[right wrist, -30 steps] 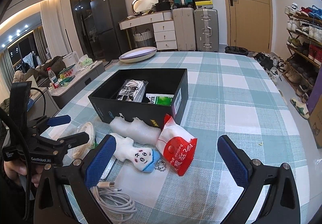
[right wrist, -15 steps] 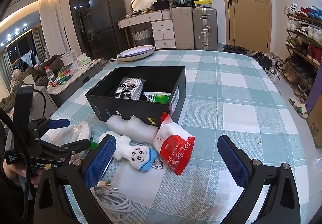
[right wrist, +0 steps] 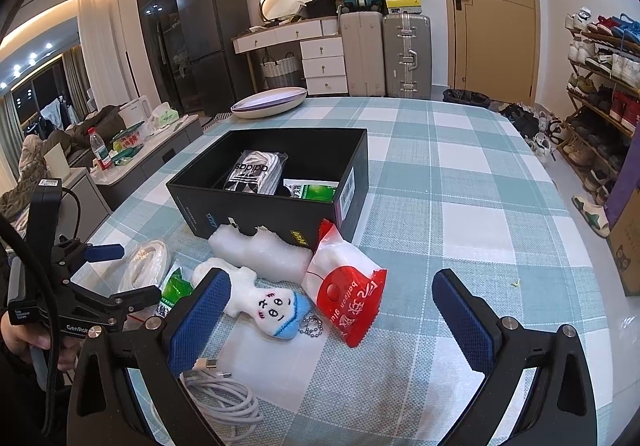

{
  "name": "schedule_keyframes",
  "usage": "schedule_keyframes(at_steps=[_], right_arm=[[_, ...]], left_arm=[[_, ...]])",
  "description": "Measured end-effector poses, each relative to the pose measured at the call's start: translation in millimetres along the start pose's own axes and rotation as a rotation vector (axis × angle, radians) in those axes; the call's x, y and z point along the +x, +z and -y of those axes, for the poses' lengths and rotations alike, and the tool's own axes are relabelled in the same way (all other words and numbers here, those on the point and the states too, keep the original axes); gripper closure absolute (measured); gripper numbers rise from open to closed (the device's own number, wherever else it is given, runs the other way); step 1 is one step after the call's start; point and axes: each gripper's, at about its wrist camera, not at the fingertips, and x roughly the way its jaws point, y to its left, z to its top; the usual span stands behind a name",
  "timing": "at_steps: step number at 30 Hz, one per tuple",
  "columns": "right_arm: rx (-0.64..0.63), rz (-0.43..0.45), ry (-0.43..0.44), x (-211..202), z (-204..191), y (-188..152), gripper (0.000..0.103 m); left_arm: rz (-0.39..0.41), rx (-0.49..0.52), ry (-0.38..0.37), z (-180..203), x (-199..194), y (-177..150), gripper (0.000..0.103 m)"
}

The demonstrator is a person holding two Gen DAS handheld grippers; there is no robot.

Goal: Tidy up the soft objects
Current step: 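Grasp the clear bag of white rope with the left gripper, then grasp the red-and-white snack bag with the right gripper while the left holds the rope bag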

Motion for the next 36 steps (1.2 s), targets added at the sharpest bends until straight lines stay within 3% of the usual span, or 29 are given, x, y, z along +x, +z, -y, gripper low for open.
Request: schedule_keyframes(at_steps=[6, 10, 13, 16, 30, 36], right_arm=[[0.0, -0.002, -0.001, 0.3, 0.8, -0.1, 0.001], [0.004, -0.004, -0.002, 0.7, 2.0, -0.6, 0.001], [0.007, -0.008, -0.004, 1.1, 2.9, -1.1, 0.001], [0.012, -0.014, -0.008, 2.8, 4.1, -2.1, 0.001], [0.083, -0.086, -0.032, 28.3, 19.7, -5.8, 0.001], [0.1, -0.136, -0.024, 45.5, 21.6, -6.3, 0.016]], left_arm=[[0.001, 0.008, -0.023, -0.4, 0.1, -0.8, 0.01], [0.007, 0.015, -0.082, 1.5, -2.7, -1.9, 0.035], [0.016, 0.028, -0.08, 3.9, -5.0, -2.0, 0.052], [0.023, 0.022, -0.105, 2.3, -7.2, -1.6, 0.062], [0.095, 0.005, -0.144, 3.3, -18.2, 3.0, 0.065], [0.114, 0.008, -0.146, 4.3, -21.4, 7.5, 0.065]])
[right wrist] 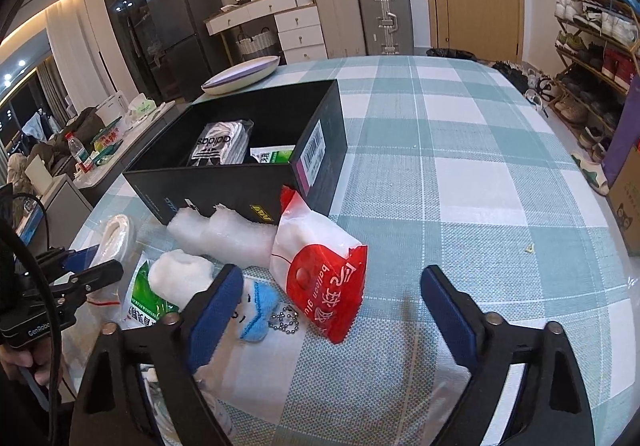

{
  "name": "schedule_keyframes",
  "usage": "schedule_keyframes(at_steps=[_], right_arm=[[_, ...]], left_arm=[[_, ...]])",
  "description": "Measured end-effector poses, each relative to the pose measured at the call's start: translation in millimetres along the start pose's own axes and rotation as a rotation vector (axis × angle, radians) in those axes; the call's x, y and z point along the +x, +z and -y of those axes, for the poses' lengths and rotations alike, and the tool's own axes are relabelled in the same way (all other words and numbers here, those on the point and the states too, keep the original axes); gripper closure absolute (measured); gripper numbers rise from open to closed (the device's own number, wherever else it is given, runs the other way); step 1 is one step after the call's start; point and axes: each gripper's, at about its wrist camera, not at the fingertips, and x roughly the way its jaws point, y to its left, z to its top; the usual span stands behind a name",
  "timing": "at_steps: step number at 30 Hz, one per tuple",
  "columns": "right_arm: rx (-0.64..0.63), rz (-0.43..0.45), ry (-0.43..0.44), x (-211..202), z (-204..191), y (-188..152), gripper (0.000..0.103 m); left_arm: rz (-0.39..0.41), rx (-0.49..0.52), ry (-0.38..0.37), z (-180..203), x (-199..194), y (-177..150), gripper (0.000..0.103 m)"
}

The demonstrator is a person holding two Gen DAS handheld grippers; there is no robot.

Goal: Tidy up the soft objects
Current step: 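Grasp the red-and-white snack bag with the right gripper while the left holds the rope bag, then carry the rope bag with the left gripper while the right carries the snack bag over the box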

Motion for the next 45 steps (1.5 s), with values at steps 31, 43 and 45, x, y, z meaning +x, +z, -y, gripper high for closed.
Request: schedule_keyframes(at_steps=[31, 43, 45], right_arm=[[-0.06, 0.082, 0.079, -25.8, -7.5, -2.3, 0.081], [-0.077, 0.147, 0.107, -52.2, -15.2, 1.6, 0.081], [-0.076, 0.158, 0.11, -55.8, -16.4, 2.9, 0.081]], left_arm=[[0.05, 0.029, 0.001, 12.2, -14.9, 12.0, 0.065], [0.08, 0.044, 0.006, 17.5, -23.4, 19.8, 0.065], [0.085, 0.047, 0.007, 18.3, -24.3, 22.2, 0.065]])
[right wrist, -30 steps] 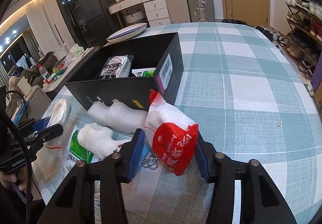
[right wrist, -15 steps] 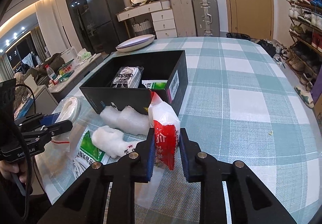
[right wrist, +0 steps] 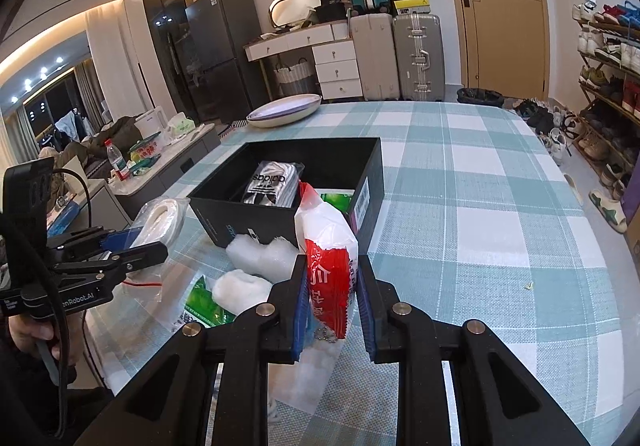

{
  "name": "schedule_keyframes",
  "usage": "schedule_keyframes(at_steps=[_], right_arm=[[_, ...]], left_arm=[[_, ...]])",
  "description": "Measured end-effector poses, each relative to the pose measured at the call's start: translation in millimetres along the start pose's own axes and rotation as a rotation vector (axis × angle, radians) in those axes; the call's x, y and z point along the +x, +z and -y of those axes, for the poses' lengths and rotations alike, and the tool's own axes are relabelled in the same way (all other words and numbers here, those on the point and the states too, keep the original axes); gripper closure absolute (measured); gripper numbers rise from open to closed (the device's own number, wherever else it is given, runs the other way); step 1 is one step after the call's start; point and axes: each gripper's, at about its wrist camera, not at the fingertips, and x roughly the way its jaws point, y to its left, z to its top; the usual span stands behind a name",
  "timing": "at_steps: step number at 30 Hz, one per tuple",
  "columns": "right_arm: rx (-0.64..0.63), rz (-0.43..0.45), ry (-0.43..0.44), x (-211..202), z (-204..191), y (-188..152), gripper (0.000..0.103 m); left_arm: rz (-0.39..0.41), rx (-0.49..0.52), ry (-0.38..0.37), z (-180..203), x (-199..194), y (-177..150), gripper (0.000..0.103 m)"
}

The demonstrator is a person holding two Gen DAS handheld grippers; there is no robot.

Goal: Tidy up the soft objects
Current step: 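Carry the rope bag with the left gripper while the right carries the snack bag over the box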

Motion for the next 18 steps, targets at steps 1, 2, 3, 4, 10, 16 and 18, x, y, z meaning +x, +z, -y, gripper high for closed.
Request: schedule_keyframes(at_steps=[1, 2, 3, 4, 10, 16, 18], right_arm=[[0.0, 0.007, 0.002, -1.8, -0.5, 0.1, 0.081], [-0.001, 0.013, 0.004, -3.8, -1.3, 1.2, 0.081], [-0.003, 0.019, 0.003, -5.5, -2.1, 2.1, 0.081], [-0.004, 0.025, 0.001, -7.5, -3.0, 3.0, 0.081], [-0.008, 0.053, 0.008, -15.1, -6.5, 9.2, 0.081], [-0.006, 0.068, 0.018, -18.4, -8.2, 15.5, 0.081], [-0.009, 0.072, 0.018, -20.0, -9.7, 17.8, 0.081]], left_arm=[[0.003, 0.001, 0.0, 0.2, -0.5, 1.2, 0.065], [0.006, 0.003, -0.002, 0.3, -0.8, 2.6, 0.065], [0.009, 0.005, -0.002, 0.0, -0.9, 4.2, 0.065], [0.013, 0.007, -0.003, 0.3, -1.1, 5.8, 0.065], [0.035, 0.016, -0.006, 1.3, -2.4, 13.9, 0.065], [0.056, 0.027, -0.016, 2.7, -4.8, 23.6, 0.065], [0.062, 0.03, -0.021, 3.3, -5.1, 27.3, 0.065]])
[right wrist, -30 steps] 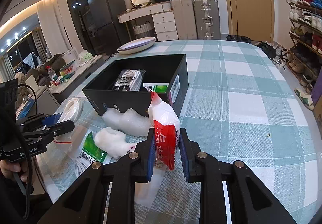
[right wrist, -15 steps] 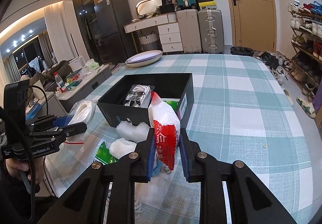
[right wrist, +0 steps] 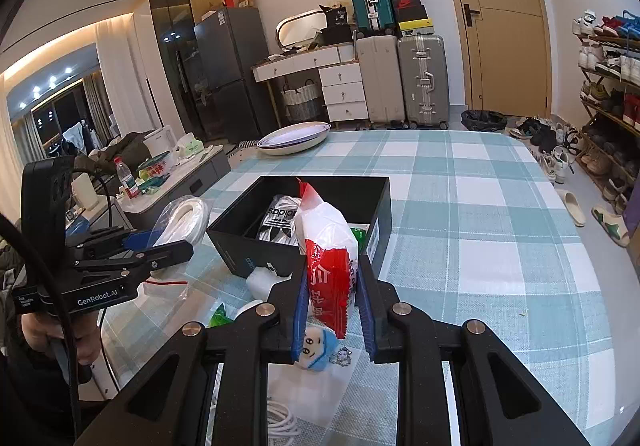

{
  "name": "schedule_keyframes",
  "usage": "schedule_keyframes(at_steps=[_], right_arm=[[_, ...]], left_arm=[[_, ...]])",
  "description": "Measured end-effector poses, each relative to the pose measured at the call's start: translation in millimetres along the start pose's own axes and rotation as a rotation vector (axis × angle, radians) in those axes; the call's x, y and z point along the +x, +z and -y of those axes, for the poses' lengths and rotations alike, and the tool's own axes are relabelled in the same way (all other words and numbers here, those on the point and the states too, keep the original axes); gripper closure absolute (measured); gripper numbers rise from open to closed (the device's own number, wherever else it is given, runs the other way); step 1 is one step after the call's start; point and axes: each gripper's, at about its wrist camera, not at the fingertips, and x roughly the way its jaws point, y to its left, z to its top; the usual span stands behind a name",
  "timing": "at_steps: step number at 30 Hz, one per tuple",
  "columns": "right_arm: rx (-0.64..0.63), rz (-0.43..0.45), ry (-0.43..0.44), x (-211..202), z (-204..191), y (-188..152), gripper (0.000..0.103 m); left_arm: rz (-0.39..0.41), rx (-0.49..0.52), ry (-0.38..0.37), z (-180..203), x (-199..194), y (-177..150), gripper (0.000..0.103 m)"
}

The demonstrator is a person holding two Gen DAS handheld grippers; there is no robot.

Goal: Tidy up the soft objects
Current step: 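Carry the rope bag with the left gripper while the right carries the snack bag over the box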

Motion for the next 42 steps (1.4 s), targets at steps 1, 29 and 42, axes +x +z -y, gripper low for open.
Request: schedule_keyframes(at_steps=[1, 29, 42], right_arm=[[-0.002, 0.001, 0.002, -0.6, -0.9, 1.5, 0.081], [-0.005, 0.008, 0.02, 22.2, -18.1, 30.4, 0.081], [0.011, -0.024, 0.004, 54.9, -10.4, 37.0, 0.081]], left_arm=[[0.004, 0.002, -0.002, 0.3, -0.1, 1.7, 0.065], [0.025, 0.031, -0.024, 4.1, 27.9, 46.4, 0.065], [0.012, 0.027, -0.019, 5.1, 56.3, 54.0, 0.065]])
